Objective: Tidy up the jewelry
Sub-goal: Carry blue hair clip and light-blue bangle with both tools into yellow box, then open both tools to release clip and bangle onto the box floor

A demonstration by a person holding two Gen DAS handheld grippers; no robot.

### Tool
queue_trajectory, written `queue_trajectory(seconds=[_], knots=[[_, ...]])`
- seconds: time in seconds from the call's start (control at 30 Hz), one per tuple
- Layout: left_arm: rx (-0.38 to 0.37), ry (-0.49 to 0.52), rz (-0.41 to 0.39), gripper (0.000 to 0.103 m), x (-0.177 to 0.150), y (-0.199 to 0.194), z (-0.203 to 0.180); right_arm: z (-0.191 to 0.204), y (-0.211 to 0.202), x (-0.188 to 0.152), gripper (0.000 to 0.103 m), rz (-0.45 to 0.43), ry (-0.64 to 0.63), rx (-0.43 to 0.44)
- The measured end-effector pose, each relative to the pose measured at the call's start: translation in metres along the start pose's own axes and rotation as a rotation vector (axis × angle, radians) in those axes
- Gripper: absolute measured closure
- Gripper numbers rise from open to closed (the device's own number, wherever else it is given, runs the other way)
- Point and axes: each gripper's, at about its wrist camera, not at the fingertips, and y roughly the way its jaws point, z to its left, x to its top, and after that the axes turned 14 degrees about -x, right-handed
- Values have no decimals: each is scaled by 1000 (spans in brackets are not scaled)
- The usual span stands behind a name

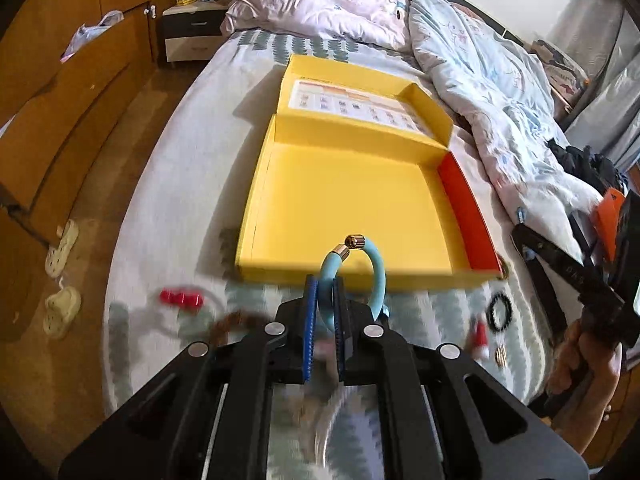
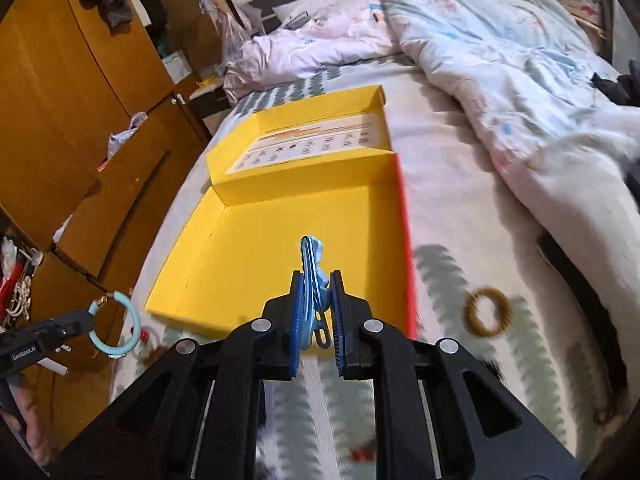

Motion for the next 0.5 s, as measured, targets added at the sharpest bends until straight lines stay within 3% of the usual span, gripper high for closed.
queue_trajectory(seconds=[0.2,0.5], knots=[[-34,-33,71,95,50,57,22,25,61,37,89,75,-33,-4],[-43,-48,152,95,90,133,31,58,152,62,89,195,-110,-65]])
